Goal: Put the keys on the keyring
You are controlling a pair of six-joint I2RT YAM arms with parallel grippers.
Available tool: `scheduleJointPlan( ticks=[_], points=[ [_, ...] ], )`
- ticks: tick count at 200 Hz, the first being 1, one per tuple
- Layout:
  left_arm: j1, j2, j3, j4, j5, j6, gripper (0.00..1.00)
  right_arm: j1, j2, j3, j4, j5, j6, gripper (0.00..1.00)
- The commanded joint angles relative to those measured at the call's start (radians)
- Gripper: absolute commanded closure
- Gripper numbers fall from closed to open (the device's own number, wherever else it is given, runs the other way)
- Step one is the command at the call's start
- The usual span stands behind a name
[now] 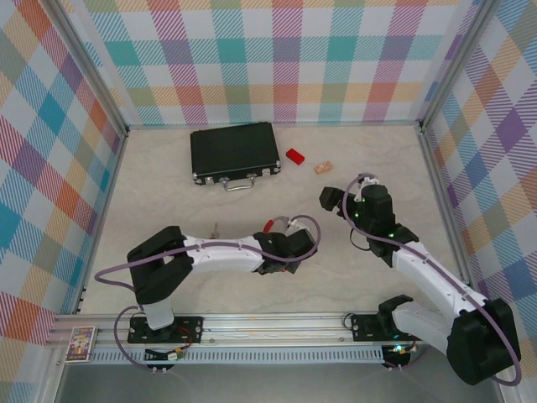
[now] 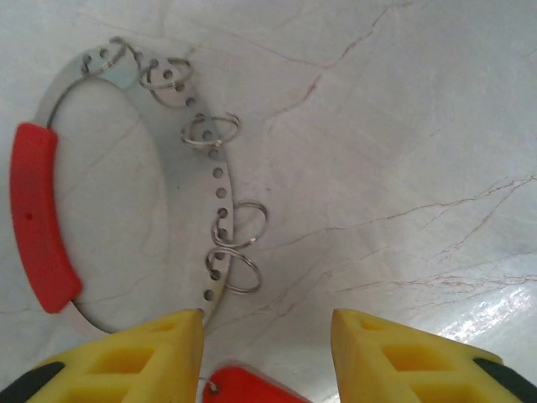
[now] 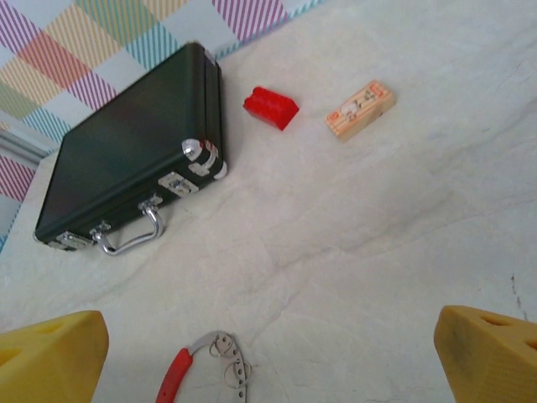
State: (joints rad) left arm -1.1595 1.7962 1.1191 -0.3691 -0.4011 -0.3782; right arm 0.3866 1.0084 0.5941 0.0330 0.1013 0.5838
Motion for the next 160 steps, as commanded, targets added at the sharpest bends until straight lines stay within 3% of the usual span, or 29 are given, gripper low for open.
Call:
scheduleJointPlan(
  ticks=[1,65,135,160],
  points=[
    [-0.011,0.037,0.047,-0.073,-0.052,-0.032,0.58,0.0,-0.024,-0.019,-0.019,0.032,-0.004,0.01],
    [-0.009,0.128,0.123,-0.121,-0.132,-0.033,0.67,-0.001,-0.014,-0.018,-0.009,0.008,-0.001,0.01],
    [0.007,0.163,0.13,-0.13,-0.117,-0.043,0.7,0.0,-0.012,-0.023,0.001,-0.003,0.0,0.01],
    [0.009,0.157,0.128,-0.131,-0.117,-0.046,0.77,0.001,-0.013,-0.026,0.008,-0.009,-0.001,0.01]
  ],
)
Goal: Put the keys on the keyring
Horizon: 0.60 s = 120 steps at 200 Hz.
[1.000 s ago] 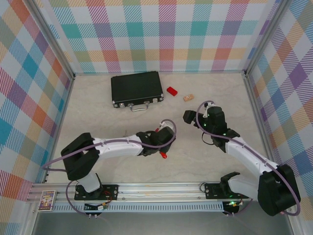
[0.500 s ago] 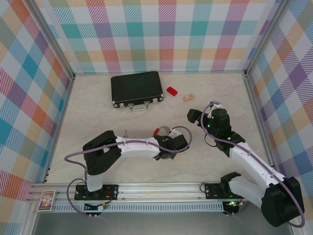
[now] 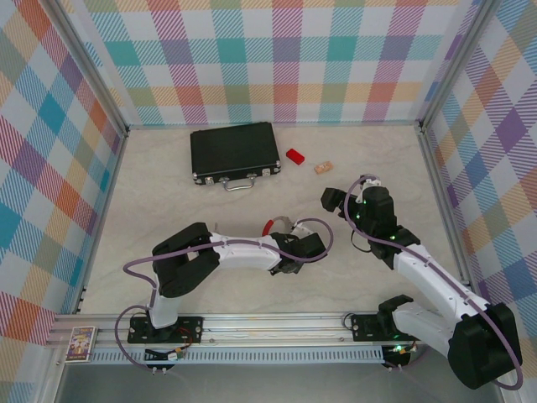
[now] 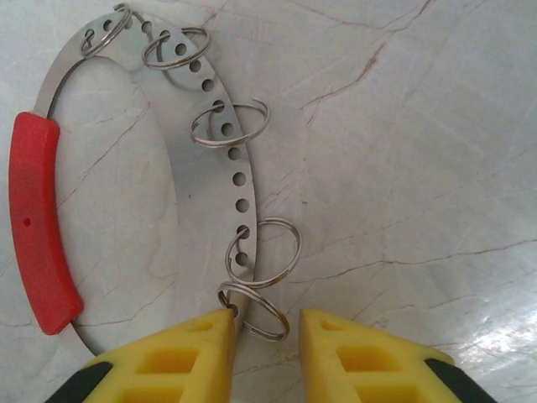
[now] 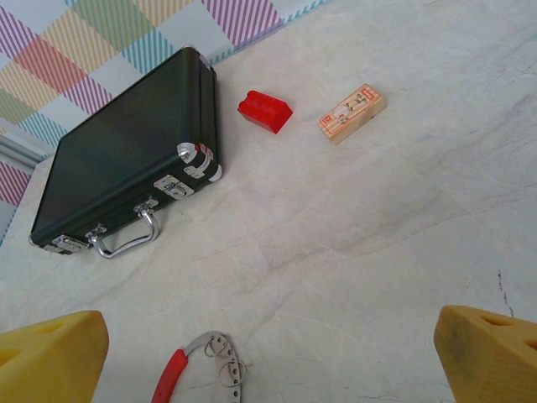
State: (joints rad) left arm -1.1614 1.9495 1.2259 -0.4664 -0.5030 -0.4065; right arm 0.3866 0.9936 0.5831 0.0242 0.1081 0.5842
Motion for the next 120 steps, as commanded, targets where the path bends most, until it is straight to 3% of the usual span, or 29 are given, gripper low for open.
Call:
scheduleJointPlan(
  ticks=[1,22,49,120],
  points=[
    [0.011,0.004,0.021,-0.034,-0.016,-0.017,0.78,0.0,0.003,-0.015,0.017,-0.017,-0.001,0.01],
    [0.011,-0.006,0.016,-0.033,-0.024,-0.015,0.83,0.0,0.003,-0.017,0.02,-0.022,0.0,0.01],
    [0.011,-0.015,0.02,-0.043,-0.026,-0.015,1.0,0.0,0.001,-0.017,0.02,-0.027,-0.001,0.01],
    [0.012,-0.135,0.012,-0.073,-0.066,0.012,1.0,0.0,-0.009,-0.043,0.077,-0.06,-0.003,0.01]
  ],
)
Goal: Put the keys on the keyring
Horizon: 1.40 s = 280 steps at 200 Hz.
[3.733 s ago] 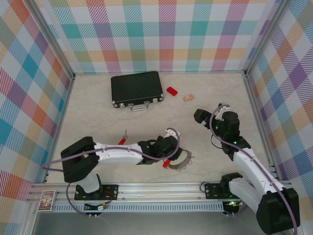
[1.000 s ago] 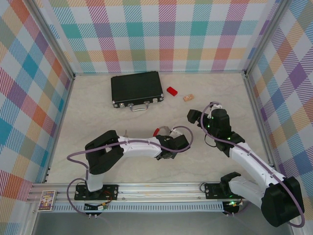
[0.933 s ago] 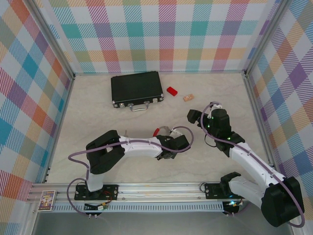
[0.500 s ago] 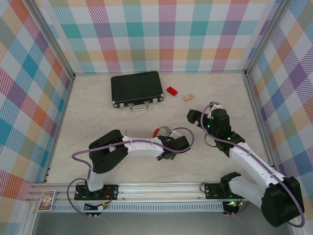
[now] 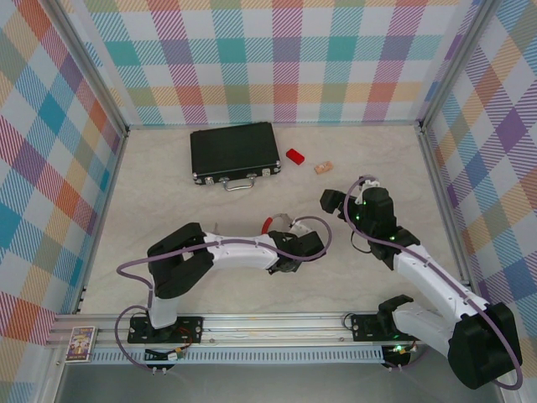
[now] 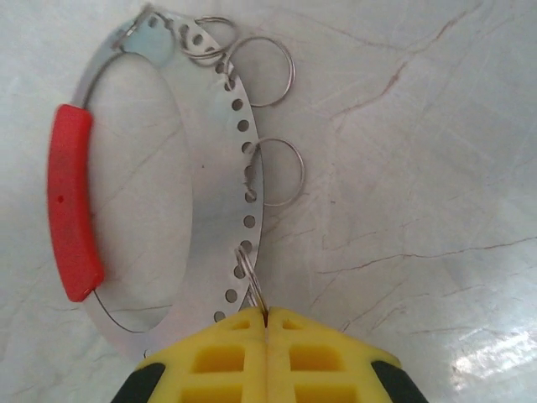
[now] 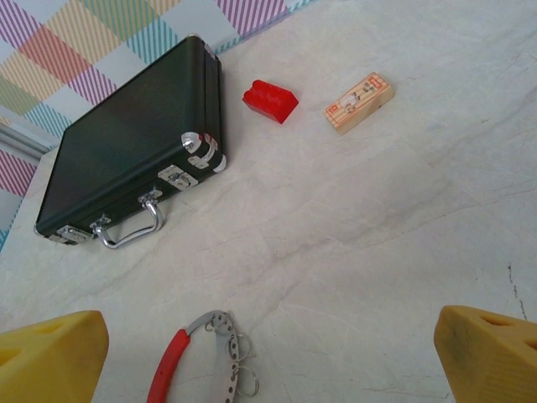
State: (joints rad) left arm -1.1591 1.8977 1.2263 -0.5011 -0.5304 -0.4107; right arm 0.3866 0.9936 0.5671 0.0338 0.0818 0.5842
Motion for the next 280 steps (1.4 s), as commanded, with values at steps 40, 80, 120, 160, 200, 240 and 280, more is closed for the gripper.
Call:
scheduleJointPlan(
  ticks=[40,80,120,160,200,240,280],
  points=[
    [0.027,-0.146,0.009,-0.033,-0.049,0.058,1.0,0.0,-0.021,-0.073,0.154,-0.051,-0.007,0.01],
    [0.049,-0.206,-0.003,-0.005,-0.065,0.123,1.0,0.0,0.006,-0.041,0.117,-0.063,-0.026,0.01],
    [0.085,-0.297,-0.055,0.083,-0.094,0.209,1.0,0.0,0.01,-0.034,0.127,-0.09,-0.032,0.01],
    [0.091,-0.405,-0.176,0.317,-0.18,0.396,1.0,0.001,0.004,-0.043,0.16,-0.156,-0.082,0.01],
    [0.146,-0.492,-0.219,0.367,0.0,0.463,1.0,0.005,0.01,-0.007,0.163,-0.251,-0.135,0.03],
    [0.234,-0.618,-0.322,0.471,0.322,0.5,1.0,0.035,0.043,0.027,0.191,-0.351,-0.178,0.14],
    [0.347,-0.736,-0.404,0.538,0.594,0.495,1.0,0.079,0.12,0.081,0.223,-0.478,-0.215,0.34]
  ],
)
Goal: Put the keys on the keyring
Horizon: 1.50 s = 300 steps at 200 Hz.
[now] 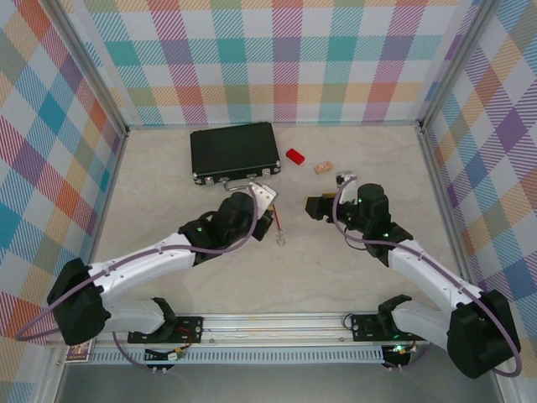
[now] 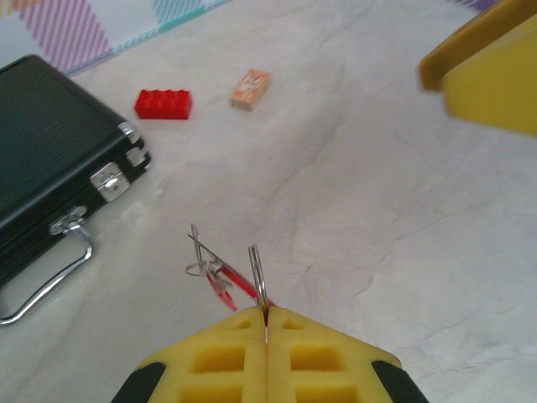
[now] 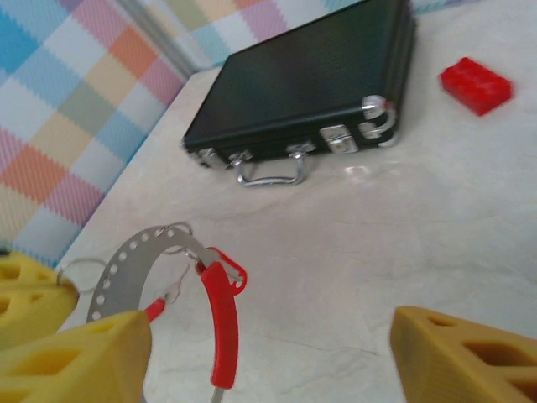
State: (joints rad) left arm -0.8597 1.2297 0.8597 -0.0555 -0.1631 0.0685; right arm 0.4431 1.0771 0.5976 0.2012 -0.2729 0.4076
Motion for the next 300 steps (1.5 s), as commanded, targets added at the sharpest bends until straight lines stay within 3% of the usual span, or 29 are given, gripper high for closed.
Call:
scheduleJointPlan(
  ticks=[1,41,92,178,300],
  points=[
    [0.05,-0.07,-0.038,0.094,0.232,0.016,1.0,0.023,0.039,0.052,0.057,-0.125,-0.039,0.34],
    [0.102,-0.089,-0.038,0.106,0.384,-0.007,1.0,0.06,0.102,0.095,0.105,-0.227,-0.049,0.41],
    [0.169,-0.074,-0.033,0.163,0.527,-0.076,1.0,0.069,0.121,0.085,0.153,-0.272,-0.048,0.59],
    [0.177,-0.083,-0.036,0.162,0.558,-0.092,1.0,0.069,0.135,0.068,0.191,-0.304,-0.027,0.68],
    [0.179,-0.08,-0.032,0.157,0.57,-0.081,1.0,0.065,0.161,0.099,0.231,-0.388,0.053,0.68]
  ],
)
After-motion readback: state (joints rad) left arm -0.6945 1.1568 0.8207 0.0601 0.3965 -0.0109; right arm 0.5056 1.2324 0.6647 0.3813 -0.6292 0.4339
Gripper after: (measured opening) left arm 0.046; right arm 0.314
